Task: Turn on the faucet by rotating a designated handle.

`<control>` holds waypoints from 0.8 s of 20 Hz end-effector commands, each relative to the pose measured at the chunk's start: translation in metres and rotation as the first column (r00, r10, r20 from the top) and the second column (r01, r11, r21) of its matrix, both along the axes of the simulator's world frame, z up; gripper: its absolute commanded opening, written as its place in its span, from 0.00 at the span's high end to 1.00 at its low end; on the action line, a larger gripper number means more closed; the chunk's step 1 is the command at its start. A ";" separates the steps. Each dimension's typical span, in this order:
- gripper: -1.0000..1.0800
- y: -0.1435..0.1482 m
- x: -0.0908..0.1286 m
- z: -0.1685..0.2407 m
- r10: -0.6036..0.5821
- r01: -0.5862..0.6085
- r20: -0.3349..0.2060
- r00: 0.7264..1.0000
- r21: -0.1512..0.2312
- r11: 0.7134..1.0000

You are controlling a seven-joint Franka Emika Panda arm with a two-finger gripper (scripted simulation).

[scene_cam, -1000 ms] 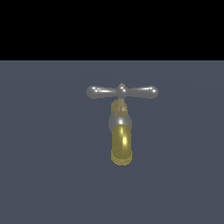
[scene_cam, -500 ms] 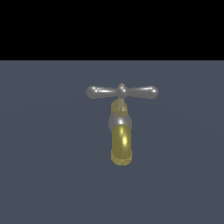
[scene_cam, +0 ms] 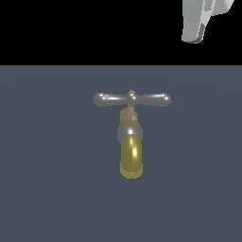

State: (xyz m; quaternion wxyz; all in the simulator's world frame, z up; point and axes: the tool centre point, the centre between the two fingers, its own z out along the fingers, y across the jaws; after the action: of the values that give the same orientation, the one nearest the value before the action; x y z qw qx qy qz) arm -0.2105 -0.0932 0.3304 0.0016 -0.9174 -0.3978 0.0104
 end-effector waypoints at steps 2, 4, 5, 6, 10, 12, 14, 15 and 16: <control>1.00 -0.008 0.009 -0.016 0.084 -0.084 0.002 0.996 0.000 0.996; 1.00 -0.011 0.014 -0.025 0.131 -0.131 0.003 0.991 0.000 0.991; 1.00 -0.013 0.017 -0.029 0.154 -0.154 0.004 0.988 0.000 0.988; 1.00 -0.015 0.020 -0.033 0.176 -0.176 0.004 0.984 0.000 0.984; 1.00 -0.021 0.031 -0.050 0.265 -0.265 0.006 0.964 0.000 0.964; 1.00 -0.024 0.037 -0.059 0.308 -0.308 0.007 0.951 0.000 0.952; 1.00 -0.026 0.043 -0.067 0.349 -0.349 0.008 0.937 -0.001 0.937; 1.00 -0.027 0.046 -0.071 0.369 -0.369 0.009 0.930 -0.001 0.930; 1.00 -0.028 0.049 -0.075 0.388 -0.388 0.009 0.922 -0.001 0.922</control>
State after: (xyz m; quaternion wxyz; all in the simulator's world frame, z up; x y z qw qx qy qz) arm -0.1657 -0.1195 0.2619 -0.0012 -0.8300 -0.5577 0.0063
